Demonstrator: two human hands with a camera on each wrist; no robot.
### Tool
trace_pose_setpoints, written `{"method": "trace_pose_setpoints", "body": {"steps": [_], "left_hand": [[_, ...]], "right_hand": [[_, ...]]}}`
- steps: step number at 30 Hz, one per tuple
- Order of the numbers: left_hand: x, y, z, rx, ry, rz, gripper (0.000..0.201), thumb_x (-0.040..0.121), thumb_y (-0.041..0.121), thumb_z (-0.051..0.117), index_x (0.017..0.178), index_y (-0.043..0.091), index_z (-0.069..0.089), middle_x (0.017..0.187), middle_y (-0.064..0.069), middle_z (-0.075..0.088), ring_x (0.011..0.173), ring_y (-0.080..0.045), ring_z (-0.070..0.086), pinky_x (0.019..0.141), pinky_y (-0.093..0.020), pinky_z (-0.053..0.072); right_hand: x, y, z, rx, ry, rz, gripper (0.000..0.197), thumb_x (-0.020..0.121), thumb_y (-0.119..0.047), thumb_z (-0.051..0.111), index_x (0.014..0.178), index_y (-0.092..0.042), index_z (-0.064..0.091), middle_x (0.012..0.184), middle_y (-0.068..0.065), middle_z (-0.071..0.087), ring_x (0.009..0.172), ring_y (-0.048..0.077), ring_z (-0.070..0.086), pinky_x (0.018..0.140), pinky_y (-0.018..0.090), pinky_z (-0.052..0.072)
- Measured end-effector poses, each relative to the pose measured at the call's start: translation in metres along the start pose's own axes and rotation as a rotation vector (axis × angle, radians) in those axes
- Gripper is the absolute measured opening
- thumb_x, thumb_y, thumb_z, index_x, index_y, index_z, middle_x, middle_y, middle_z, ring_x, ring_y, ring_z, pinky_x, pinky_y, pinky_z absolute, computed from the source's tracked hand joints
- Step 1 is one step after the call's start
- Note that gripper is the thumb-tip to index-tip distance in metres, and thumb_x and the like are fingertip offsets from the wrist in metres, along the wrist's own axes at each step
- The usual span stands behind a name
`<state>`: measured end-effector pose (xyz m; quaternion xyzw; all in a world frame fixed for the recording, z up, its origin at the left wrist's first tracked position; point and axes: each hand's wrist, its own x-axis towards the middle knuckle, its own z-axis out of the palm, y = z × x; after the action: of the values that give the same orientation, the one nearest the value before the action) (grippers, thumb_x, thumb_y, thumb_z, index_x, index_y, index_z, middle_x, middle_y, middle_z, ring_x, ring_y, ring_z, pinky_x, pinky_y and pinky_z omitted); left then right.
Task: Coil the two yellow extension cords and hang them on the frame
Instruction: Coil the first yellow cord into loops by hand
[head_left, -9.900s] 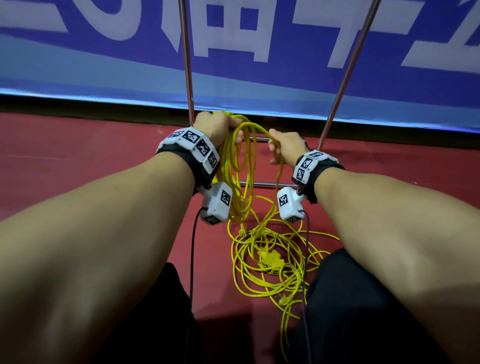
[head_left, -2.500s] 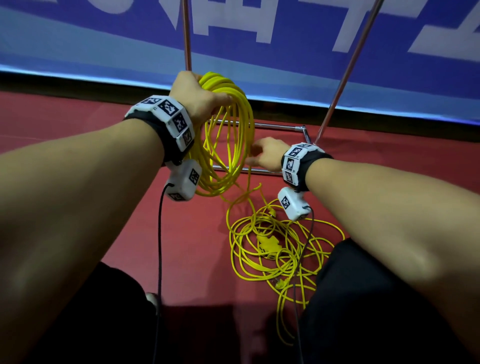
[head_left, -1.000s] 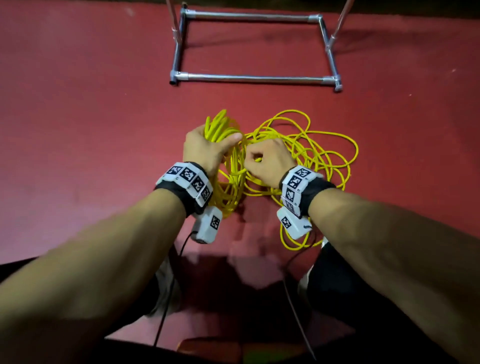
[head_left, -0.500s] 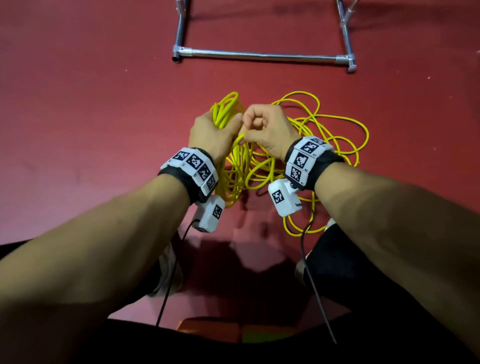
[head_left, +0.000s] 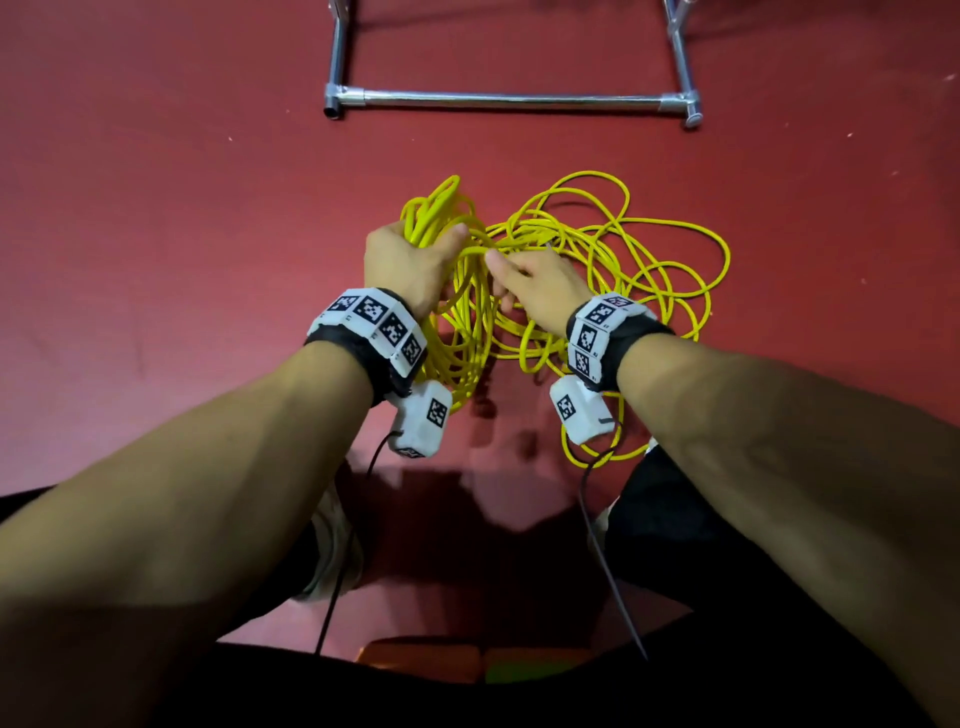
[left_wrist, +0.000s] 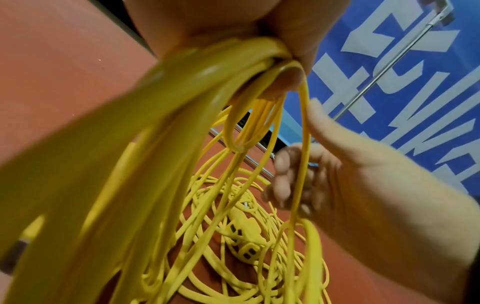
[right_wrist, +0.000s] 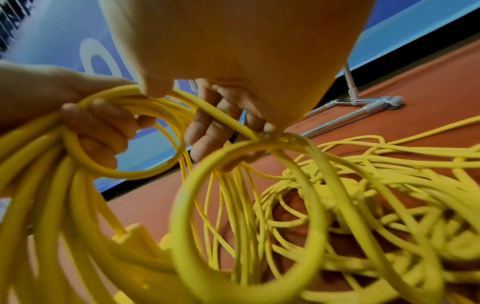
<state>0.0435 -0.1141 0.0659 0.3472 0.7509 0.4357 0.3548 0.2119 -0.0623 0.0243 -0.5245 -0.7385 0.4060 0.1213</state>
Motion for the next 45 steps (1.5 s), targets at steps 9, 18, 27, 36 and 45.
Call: {"method": "trace_pose_setpoints", "body": {"steps": [9, 18, 27, 36, 45], "left_hand": [[-0.004, -0.01, -0.016, -0.099, -0.005, -0.024, 0.029, 0.085, 0.036, 0.076, 0.084, 0.008, 0.065, 0.052, -0.001, 0.059, 0.035, -0.012, 0.051, 0.042, -0.023, 0.044], [-0.008, -0.006, -0.014, -0.057, -0.194, 0.039, 0.025, 0.085, 0.034, 0.078, 0.091, 0.012, 0.071, 0.067, 0.0, 0.072, 0.054, -0.016, 0.065, 0.06, -0.031, 0.056], [-0.012, -0.006, -0.017, -0.192, -0.268, -0.011, 0.022, 0.089, 0.026, 0.075, 0.091, 0.006, 0.067, 0.059, -0.003, 0.066, 0.044, -0.015, 0.055, 0.048, -0.026, 0.048], [0.0, -0.004, -0.03, -0.357, -0.178, -0.035, 0.018, 0.093, 0.018, 0.069, 0.079, 0.009, 0.061, 0.052, 0.001, 0.056, 0.038, -0.011, 0.041, 0.04, -0.021, 0.034], [0.001, -0.002, -0.031, -0.422, -0.123, -0.06, 0.016, 0.093, 0.016, 0.069, 0.083, 0.006, 0.061, 0.052, -0.001, 0.056, 0.037, -0.011, 0.044, 0.039, -0.02, 0.038]], "right_hand": [[-0.004, 0.033, -0.021, -0.181, 0.096, 0.106, 0.061, 0.101, -0.057, 0.033, 0.085, -0.005, 0.059, 0.088, 0.014, 0.068, 0.085, 0.033, 0.061, 0.091, 0.04, 0.039], [0.001, -0.012, -0.033, -0.206, 0.084, -0.188, 0.033, 0.1, -0.051, 0.048, 0.087, -0.022, 0.055, 0.071, -0.001, 0.058, 0.076, 0.026, 0.054, 0.07, 0.033, 0.035], [0.0, -0.018, -0.023, -0.162, 0.015, -0.255, 0.037, 0.093, -0.057, 0.056, 0.091, -0.02, 0.061, 0.08, 0.003, 0.066, 0.074, 0.019, 0.057, 0.067, 0.033, 0.042], [-0.01, 0.043, -0.02, -0.676, -0.147, 0.068, 0.032, 0.099, -0.05, 0.047, 0.097, -0.022, 0.063, 0.094, 0.0, 0.069, 0.103, 0.029, 0.06, 0.095, 0.042, 0.028], [-0.02, 0.011, 0.009, -0.091, -0.203, -0.034, 0.042, 0.1, -0.041, 0.041, 0.075, -0.011, 0.055, 0.06, -0.002, 0.064, 0.059, 0.017, 0.064, 0.065, 0.035, 0.05]]}}
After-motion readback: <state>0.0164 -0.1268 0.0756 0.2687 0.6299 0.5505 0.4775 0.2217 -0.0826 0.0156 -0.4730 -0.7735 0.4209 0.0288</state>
